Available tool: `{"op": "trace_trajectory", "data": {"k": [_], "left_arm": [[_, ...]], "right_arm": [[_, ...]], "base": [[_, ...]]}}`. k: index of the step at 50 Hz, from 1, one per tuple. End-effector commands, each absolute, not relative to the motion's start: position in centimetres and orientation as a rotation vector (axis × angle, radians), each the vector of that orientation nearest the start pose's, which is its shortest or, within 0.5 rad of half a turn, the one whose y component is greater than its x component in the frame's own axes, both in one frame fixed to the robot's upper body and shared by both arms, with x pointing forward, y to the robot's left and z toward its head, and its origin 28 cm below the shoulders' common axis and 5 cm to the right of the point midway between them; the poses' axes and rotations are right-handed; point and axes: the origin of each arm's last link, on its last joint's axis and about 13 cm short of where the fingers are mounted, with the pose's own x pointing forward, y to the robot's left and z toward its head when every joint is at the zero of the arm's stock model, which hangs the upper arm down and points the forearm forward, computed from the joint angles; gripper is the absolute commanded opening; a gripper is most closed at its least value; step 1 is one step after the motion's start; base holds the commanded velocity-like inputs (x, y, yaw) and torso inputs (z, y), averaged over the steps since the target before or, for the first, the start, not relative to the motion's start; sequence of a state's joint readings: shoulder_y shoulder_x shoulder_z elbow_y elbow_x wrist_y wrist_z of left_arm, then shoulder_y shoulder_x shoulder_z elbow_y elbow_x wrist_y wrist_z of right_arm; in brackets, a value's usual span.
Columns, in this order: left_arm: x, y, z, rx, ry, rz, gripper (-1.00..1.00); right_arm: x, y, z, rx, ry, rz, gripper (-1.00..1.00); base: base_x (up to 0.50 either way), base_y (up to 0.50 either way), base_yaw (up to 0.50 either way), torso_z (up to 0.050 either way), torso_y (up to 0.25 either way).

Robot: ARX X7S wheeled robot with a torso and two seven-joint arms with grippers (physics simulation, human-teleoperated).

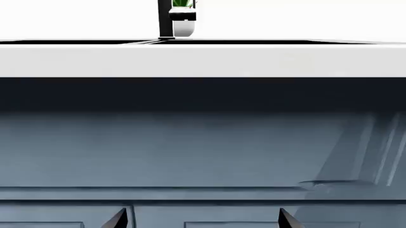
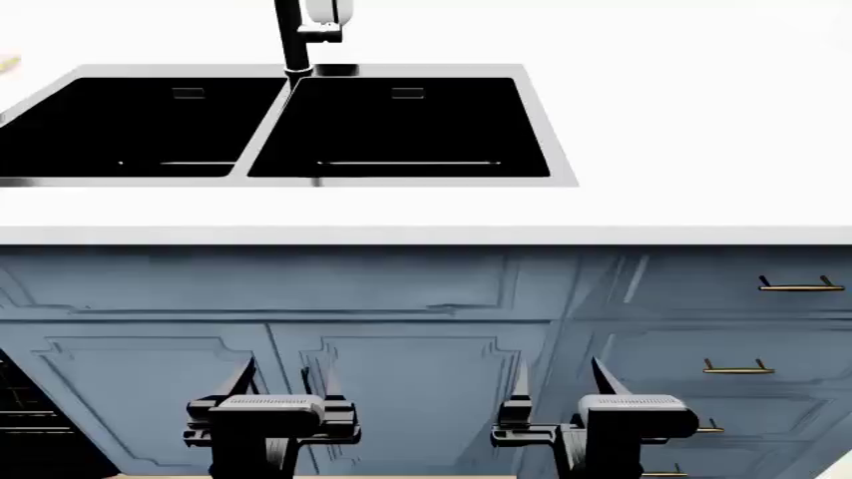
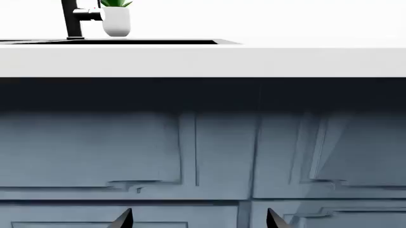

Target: Close the dishwasher door

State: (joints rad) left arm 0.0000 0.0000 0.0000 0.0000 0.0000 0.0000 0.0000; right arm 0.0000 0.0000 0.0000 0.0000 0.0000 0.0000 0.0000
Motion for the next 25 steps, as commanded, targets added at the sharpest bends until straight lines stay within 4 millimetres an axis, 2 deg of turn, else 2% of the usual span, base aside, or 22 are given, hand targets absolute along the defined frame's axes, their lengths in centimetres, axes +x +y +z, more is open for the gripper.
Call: {"op": "trace_trajectory", "data": {"k": [1,4,18,25], "left_arm": [[21.06,20.58,1.31,0.000,-0.001,0.000,1.00],[21.08,20.68,1.31,-0.002,-0.002,0.005,1.00],[20.86,20.61,1.37,0.010,-0.016,0.008,1.00],[20.70,20.62,1.40,0.009,-0.019,0.006,1.00]], "right_arm": [[21.05,-9.60,1.43,0.009,-0.002,0.011,1.00],[21.26,-9.64,1.67,0.029,0.005,0.007,1.00],[21.16,-9.47,1.62,-0.003,0.010,0.004,1.00],[21.19,-9.28,1.55,-0.075,-0.005,-0.007,1.00]], "base": [[0.00,0.00,0.00,0.000,0.000],[-0.07,0.00,0.00,0.000,0.000],[-0.50,0.04,0.00,0.000,0.000],[-0.49,0.24,0.00,0.000,0.000]]}}
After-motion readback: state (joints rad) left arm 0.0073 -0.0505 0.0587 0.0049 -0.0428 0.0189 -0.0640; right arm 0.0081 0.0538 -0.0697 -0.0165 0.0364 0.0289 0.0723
